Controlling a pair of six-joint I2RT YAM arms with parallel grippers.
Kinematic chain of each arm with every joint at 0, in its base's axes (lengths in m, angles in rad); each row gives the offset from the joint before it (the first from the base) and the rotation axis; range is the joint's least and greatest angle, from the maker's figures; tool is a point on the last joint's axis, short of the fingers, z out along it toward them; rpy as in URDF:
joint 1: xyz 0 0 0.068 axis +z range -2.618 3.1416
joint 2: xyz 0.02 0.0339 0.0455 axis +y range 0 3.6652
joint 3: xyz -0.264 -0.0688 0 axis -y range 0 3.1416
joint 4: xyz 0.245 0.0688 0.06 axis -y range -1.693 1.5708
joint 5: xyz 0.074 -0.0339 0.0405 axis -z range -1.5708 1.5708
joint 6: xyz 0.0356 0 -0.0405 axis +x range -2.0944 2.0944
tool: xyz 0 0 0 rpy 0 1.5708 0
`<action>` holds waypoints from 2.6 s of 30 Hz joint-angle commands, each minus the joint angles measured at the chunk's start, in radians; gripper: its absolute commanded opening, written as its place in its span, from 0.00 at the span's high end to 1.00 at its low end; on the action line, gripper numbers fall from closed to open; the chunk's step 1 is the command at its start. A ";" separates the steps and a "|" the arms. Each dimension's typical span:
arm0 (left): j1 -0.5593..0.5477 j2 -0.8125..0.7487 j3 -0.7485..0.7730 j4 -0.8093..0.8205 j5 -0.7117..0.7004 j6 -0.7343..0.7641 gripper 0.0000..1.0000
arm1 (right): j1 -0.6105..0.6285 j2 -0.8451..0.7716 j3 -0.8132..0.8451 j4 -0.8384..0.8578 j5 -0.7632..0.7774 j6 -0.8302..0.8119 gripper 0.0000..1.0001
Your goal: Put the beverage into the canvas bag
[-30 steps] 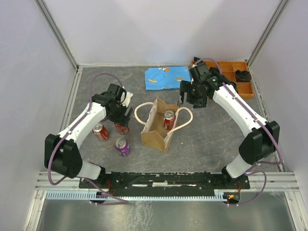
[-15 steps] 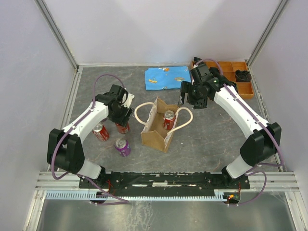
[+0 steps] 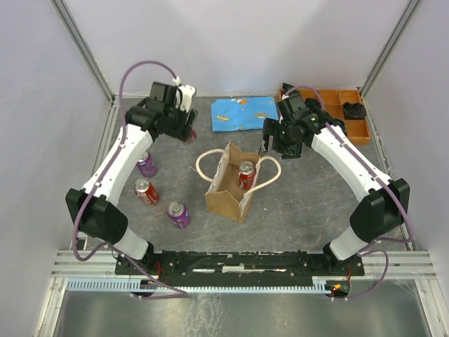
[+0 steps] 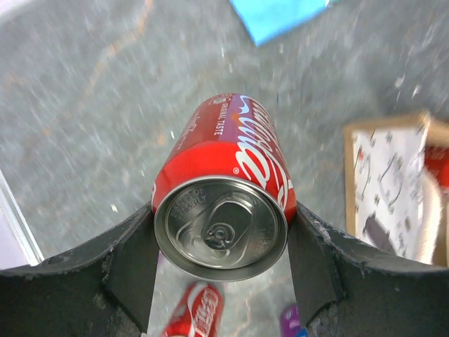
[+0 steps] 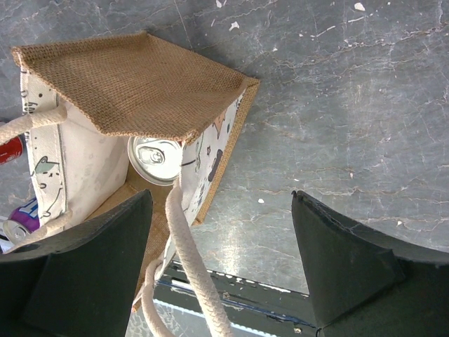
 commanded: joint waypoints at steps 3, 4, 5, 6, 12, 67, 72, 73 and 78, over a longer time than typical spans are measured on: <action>-0.015 0.065 0.329 0.079 0.160 -0.047 0.97 | 0.004 -0.047 -0.016 0.032 0.002 0.016 0.12; -0.030 0.080 0.367 0.054 0.203 -0.055 0.97 | 0.005 -0.049 -0.020 0.033 0.002 0.018 0.12; -0.046 0.094 0.401 0.024 0.244 -0.057 0.97 | 0.005 -0.053 -0.025 0.034 0.003 0.020 0.12; -0.064 0.103 0.424 -0.002 0.312 -0.058 0.97 | 0.004 -0.058 -0.029 0.035 0.006 0.021 0.12; -0.209 0.035 0.310 -0.013 0.390 0.003 0.97 | 0.005 -0.078 -0.054 0.043 0.015 0.032 0.12; -0.325 0.250 0.016 0.055 0.237 0.205 0.97 | 0.005 -0.080 -0.047 0.017 0.062 0.045 0.12; -0.335 0.266 0.024 0.065 0.241 0.192 0.97 | 0.005 -0.068 -0.043 0.018 0.059 0.040 0.12; -0.337 0.270 0.024 0.070 0.241 0.188 0.97 | 0.005 -0.066 -0.041 0.019 0.057 0.040 0.12; -0.346 0.283 0.039 0.104 0.235 0.152 0.97 | 0.004 -0.048 -0.027 0.017 0.052 0.033 0.12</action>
